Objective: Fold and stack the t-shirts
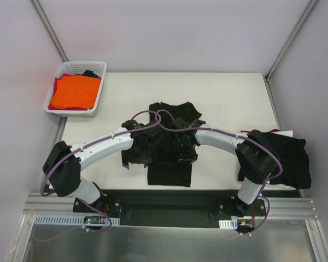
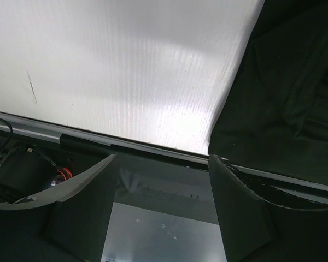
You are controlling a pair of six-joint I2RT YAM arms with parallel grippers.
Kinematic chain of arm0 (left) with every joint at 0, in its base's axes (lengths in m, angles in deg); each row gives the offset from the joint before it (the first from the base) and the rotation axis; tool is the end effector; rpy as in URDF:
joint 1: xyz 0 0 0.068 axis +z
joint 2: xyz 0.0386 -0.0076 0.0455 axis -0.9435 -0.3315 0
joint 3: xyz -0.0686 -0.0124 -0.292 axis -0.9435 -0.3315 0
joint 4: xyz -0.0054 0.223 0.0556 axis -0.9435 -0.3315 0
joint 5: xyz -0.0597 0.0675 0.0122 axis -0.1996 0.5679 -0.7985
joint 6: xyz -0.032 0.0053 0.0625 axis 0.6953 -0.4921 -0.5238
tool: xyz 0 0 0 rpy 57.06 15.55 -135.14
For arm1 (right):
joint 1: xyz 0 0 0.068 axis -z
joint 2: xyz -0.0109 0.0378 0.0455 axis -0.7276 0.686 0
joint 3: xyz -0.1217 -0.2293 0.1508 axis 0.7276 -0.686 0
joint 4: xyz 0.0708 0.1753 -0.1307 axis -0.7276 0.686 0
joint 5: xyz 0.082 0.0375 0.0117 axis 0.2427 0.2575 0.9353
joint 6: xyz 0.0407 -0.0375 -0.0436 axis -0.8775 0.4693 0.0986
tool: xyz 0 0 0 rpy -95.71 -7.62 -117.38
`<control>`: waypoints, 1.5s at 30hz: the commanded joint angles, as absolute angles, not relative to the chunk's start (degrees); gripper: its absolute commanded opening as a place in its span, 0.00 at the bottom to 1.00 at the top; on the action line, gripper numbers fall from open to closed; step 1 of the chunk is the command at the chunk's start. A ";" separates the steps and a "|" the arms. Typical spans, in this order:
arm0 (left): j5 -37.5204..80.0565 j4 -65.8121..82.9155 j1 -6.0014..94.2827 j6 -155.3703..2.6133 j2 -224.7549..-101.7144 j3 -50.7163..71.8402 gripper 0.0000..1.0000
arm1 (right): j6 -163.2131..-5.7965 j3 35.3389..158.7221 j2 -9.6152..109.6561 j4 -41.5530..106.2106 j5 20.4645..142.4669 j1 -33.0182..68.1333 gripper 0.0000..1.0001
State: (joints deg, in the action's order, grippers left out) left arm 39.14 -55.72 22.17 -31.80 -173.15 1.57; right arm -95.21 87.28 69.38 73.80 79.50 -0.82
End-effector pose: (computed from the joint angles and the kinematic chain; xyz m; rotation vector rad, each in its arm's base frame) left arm 0.1577 -0.1637 0.2506 -0.2099 2.9407 0.0357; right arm 0.2060 0.2332 0.2029 -0.7882 2.8758 0.3125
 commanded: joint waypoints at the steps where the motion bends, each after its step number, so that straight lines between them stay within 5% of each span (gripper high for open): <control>1: 40.87 -57.54 21.16 -31.97 -173.61 4.05 0.66 | -95.09 89.95 65.80 76.99 76.73 -0.51 0.43; 36: 40.69 -58.59 19.58 -29.07 -171.76 1.85 0.68 | -93.60 86.00 66.58 74.27 76.46 0.72 0.39; 40: 40.87 -58.68 19.49 -29.25 -172.03 1.94 0.68 | -93.34 86.52 67.46 74.18 76.64 0.89 0.19; 45: 40.78 -58.68 19.58 -29.51 -172.64 2.55 0.68 | -93.07 87.31 67.12 74.53 76.90 1.16 0.07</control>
State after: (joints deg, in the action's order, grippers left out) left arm 40.23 -56.60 19.99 -30.16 -173.43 2.18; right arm -93.66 85.30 67.77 73.97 76.28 0.75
